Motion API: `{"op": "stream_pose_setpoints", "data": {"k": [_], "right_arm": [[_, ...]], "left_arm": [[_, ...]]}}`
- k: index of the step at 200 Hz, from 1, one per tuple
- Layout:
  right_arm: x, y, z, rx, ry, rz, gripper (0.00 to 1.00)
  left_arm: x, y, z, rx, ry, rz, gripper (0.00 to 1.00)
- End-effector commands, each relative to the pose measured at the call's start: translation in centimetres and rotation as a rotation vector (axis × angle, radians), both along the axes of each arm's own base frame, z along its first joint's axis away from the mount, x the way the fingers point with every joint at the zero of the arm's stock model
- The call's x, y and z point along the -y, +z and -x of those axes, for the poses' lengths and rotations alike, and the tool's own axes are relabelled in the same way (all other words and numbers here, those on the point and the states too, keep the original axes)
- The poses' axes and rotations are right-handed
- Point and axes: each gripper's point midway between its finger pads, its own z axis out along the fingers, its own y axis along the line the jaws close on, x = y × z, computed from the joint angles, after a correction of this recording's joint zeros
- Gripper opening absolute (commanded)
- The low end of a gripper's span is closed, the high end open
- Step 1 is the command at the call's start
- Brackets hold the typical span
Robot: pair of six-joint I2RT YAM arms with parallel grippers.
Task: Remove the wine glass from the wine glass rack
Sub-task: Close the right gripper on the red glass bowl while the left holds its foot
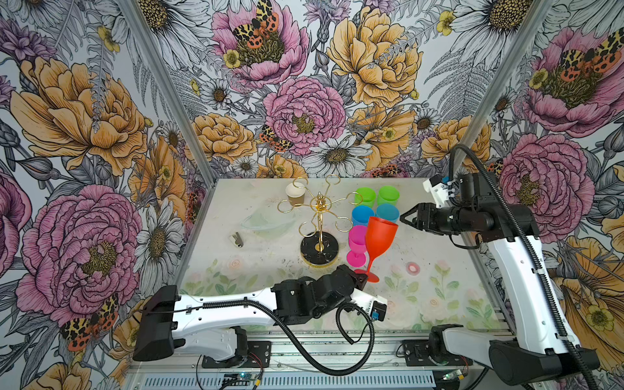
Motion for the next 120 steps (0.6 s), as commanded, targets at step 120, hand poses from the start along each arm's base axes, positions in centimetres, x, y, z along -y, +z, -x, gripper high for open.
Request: {"op": "stream_pose_setpoints", "data": {"k": [120], "right_arm": [[-1.7, -1.6, 0.4, -0.076, 0.083, -0.058, 0.43]], "left_arm": [[0.3, -1.0, -2.2, 0.302, 0.036, -0.099, 0.00]]}}
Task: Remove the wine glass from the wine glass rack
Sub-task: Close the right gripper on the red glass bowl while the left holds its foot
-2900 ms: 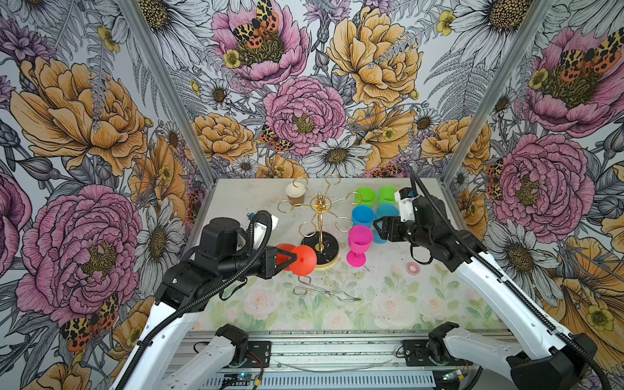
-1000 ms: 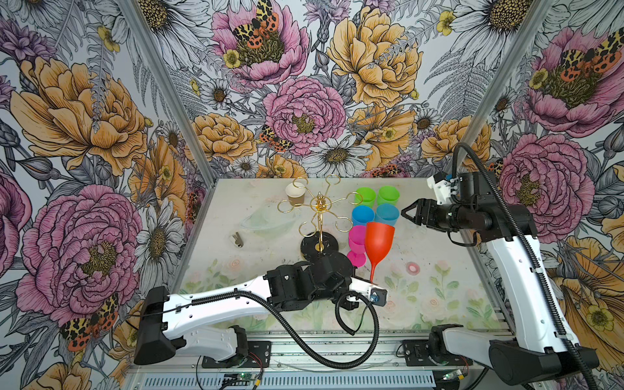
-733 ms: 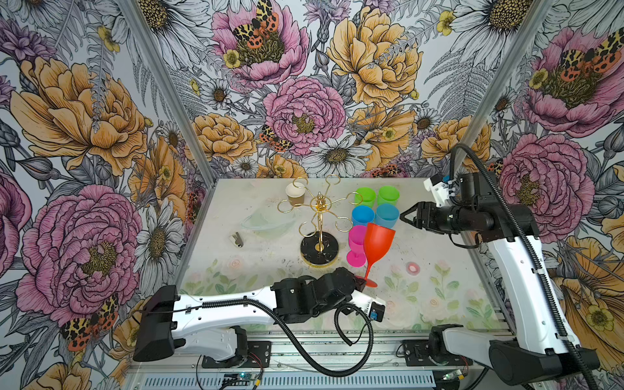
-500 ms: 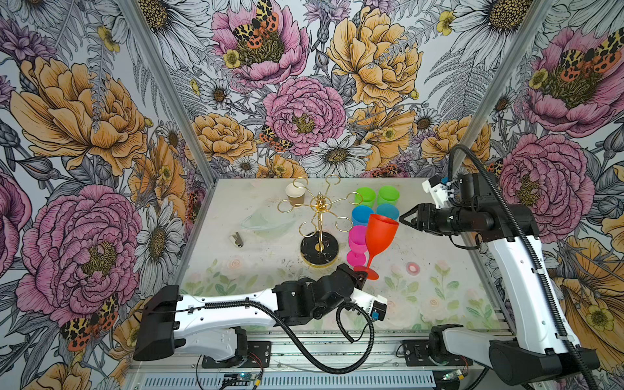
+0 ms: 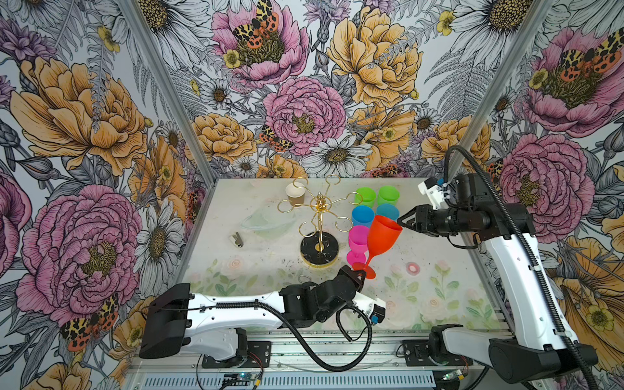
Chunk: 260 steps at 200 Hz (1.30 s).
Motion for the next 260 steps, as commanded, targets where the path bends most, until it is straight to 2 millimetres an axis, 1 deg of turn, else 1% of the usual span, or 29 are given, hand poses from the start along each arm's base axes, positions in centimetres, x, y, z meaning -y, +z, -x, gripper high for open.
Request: {"op": "stream_pose_setpoints", "data": {"k": [1, 39, 70, 101, 113, 154, 199, 200, 203, 207, 211, 214, 231, 260], "right_arm": [[-0.5, -0.9, -0.1, -0.026, 0.030, -0.008, 0.43], [-0.7, -1.3, -0.2, -0.036, 0.039, -0.013, 0.38], [-0.9, -2.0, -0.3, -0.054, 0.045, -0.017, 0.30], [-0.8, -2.3, -0.4, -0.059, 0.045, -0.015, 0.25], [-0.8, -2.3, -0.5, -0.060, 0.043, -0.013, 0.22], [-0.6, -2.5, -0.6, -0.054, 0.040, 0.002, 0.13], [-0.2, -2.8, -0.8, -0.050, 0.032, 0.026, 0.07], [-0.2, -2.8, -0.9, -0.050, 0.031, 0.027, 0.07], [-0.3, -2.8, -0.9, -0.051, 0.032, 0.025, 0.06], [-0.3, -2.8, -0.9, -0.052, 0.032, 0.025, 0.05], [-0.3, -2.8, -0.9, -0.053, 0.034, 0.025, 0.05], [-0.3, -2.8, -0.9, -0.053, 0.035, 0.026, 0.04], [-0.2, -2.9, -1.0, -0.054, 0.035, 0.030, 0.04], [0.1, -3.1, -1.0, -0.049, 0.026, 0.048, 0.03]], "left_arm": [[0.3, 0.7, -0.6, 0.087, 0.013, 0.014, 0.00], [0.8, 0.6, -0.8, 0.135, 0.006, -0.006, 0.00], [1.0, 0.8, -1.0, 0.152, 0.004, -0.005, 0.00], [0.9, 0.6, -1.2, 0.170, 0.006, -0.022, 0.00], [0.8, 0.6, -1.3, 0.171, 0.007, -0.023, 0.00], [0.6, 0.0, -1.3, 0.178, 0.013, -0.040, 0.00], [0.1, -0.8, -1.5, 0.180, 0.028, -0.059, 0.00], [0.1, -0.7, -1.5, 0.180, 0.029, -0.059, 0.01], [0.0, -0.7, -1.5, 0.180, 0.029, -0.059, 0.08], [0.0, -0.8, -1.5, 0.181, 0.029, -0.060, 0.11], [-0.1, -0.8, -1.5, 0.180, 0.029, -0.061, 0.19], [-0.1, -0.9, -1.4, 0.180, 0.028, -0.061, 0.22], [-0.2, -1.0, -1.5, 0.177, 0.032, -0.062, 0.30], [-0.3, -1.4, -1.4, 0.163, 0.035, -0.056, 0.39]]}}
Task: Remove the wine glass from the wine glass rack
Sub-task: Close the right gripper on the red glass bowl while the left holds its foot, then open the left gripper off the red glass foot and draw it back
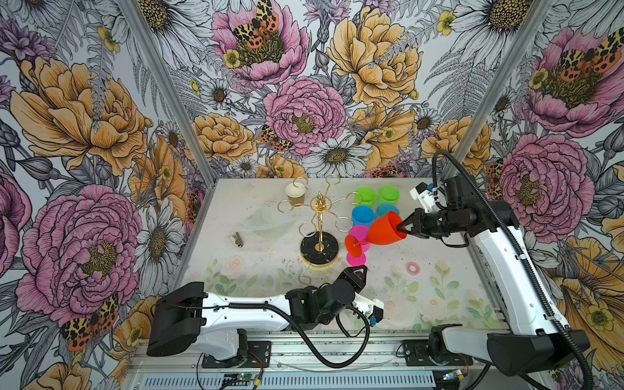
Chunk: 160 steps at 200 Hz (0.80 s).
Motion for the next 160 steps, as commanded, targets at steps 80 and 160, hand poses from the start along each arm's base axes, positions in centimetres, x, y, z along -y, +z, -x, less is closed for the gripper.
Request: {"op": "stream_pose_setpoints", "data": {"k": [80, 160], "right_arm": [[-0.9, -1.0, 2.1, -0.026, 0.084, 0.023, 0.00], [3.5, -5.5, 2.5, -0.103, -0.001, 0.411, 0.00]], "left_arm": [[-3.4, 6.9, 0.9, -0.292, 0.137, 0.500, 0.59], [-12.2, 12.5, -2.7, -0.656, 0.388, 1.000, 0.92]]}}
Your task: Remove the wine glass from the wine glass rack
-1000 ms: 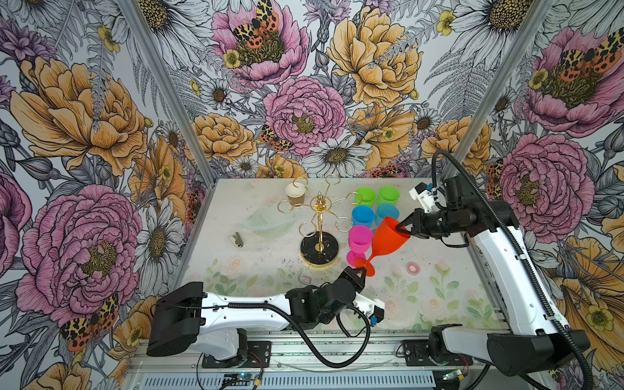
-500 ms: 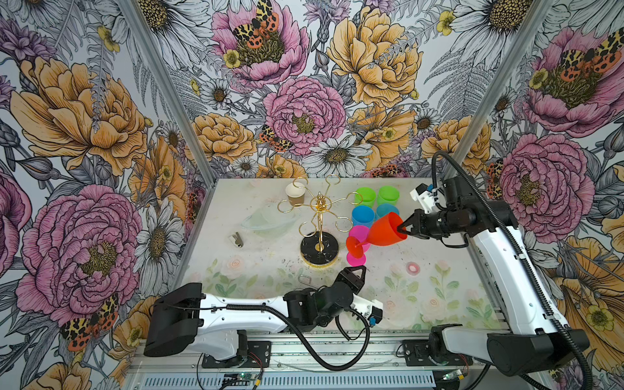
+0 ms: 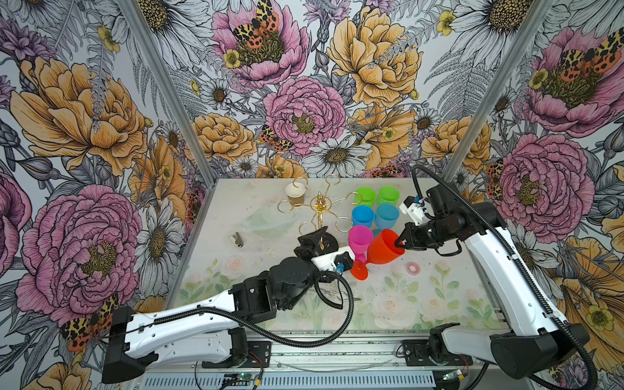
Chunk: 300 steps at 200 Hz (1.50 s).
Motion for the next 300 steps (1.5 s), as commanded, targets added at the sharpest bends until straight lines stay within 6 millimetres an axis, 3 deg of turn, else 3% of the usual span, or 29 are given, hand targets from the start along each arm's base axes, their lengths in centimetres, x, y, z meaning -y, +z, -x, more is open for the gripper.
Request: {"op": "stream_pose_setpoints", "data": {"k": [1, 30, 72, 162, 235, 300], "right_arm": [[3.3, -1.5, -0.4, 0.004, -0.066, 0.196, 0.00], [5.1, -2.7, -1.2, -0.003, -0.115, 0.302, 0.00], [6.8, -4.0, -4.4, 0.065, -0.213, 0.380, 0.00], [6.5, -6.4, -10.0, 0.143, -0.285, 0.386, 0.00], [5.5, -8.8, -10.4, 0.110, -0.256, 0.398, 0.00], [5.2, -9.7, -9.8, 0.091, -0.240, 0.407, 0.00]], "left_arm": [[-2.2, -0.5, -0.1, -0.176, 0.030, 0.151, 0.92], [-4.0, -1.4, 0.1, -0.275, 0.034, 0.227, 0.94], [-6.6, -1.3, 0.2, -0.327, 0.098, 0.352, 0.95], [-16.7, -1.6, -3.9, -0.358, 0.466, 0.563, 0.97], [-22.4, -3.4, -6.7, -0.381, 0.652, 0.674, 0.97], [-24.1, -4.8, -8.1, -0.378, 0.663, 0.705, 0.98]]}}
